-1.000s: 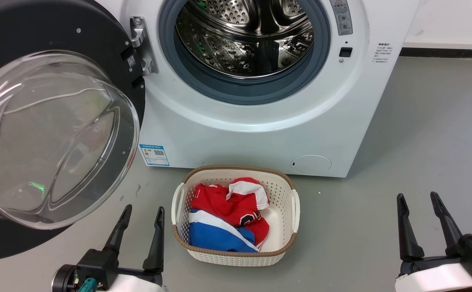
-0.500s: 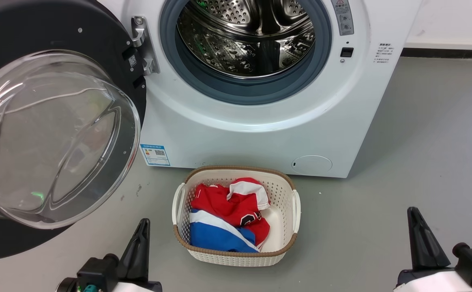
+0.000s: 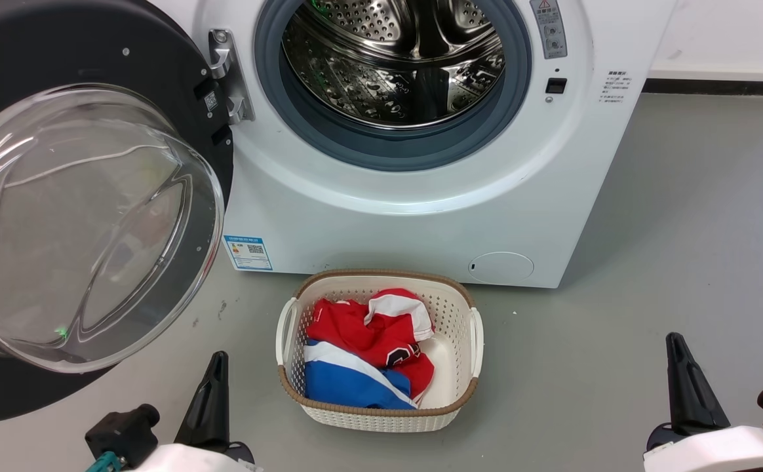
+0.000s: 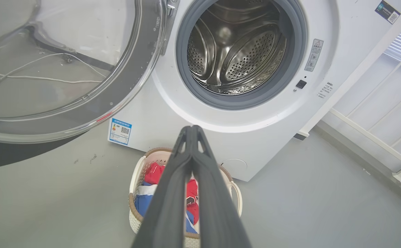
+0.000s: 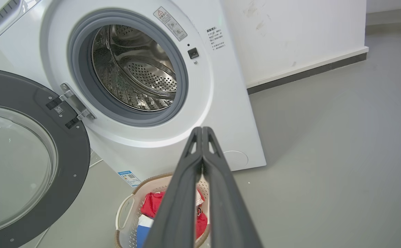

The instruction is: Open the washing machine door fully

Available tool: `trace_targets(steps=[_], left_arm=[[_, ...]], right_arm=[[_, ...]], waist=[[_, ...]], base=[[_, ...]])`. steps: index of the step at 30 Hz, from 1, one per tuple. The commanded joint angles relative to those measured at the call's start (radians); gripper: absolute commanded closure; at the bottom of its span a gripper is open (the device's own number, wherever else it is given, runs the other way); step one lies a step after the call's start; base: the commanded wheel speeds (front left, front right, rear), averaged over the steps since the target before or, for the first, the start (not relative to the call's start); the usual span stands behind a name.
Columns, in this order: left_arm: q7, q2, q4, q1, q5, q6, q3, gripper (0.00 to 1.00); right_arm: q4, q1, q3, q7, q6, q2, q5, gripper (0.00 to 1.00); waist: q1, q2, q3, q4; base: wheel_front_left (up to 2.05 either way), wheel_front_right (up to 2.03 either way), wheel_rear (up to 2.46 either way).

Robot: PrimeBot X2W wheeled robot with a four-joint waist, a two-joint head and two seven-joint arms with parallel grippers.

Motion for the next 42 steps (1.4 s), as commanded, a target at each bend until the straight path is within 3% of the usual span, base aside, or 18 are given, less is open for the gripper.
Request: trace_targets(steps=[1,20,42], left_arm=[[0.006,0.009,-0.009,-0.031,-0.043,0.0,0.003,1.0],[0.068,0.021,0.024,-0.071,-0.358,-0.002,0.016,1.0],[0.133,0.027,0.05,-0.107,-0.645,-0.003,0.036,1.0]], right_arm=[[-0.009,-0.03,-0.003,0.007,0.0,-0.001,0.041,1.0],[0.026,-0.069,-0.009,0.082,0.0,-0.002,0.348,1.0],[0.058,-0.107,-0.016,0.153,0.0,-0.002,0.634,1.0]], waist=[[0.0,0.0,0.0,-0.001],[0.0,0.0,-0.005,-0.011],[0.0,0.0,-0.011,-0.023]], base=[[0.0,0.0,0.0],[0.0,0.0,0.0],[0.0,0.0,0.0]])
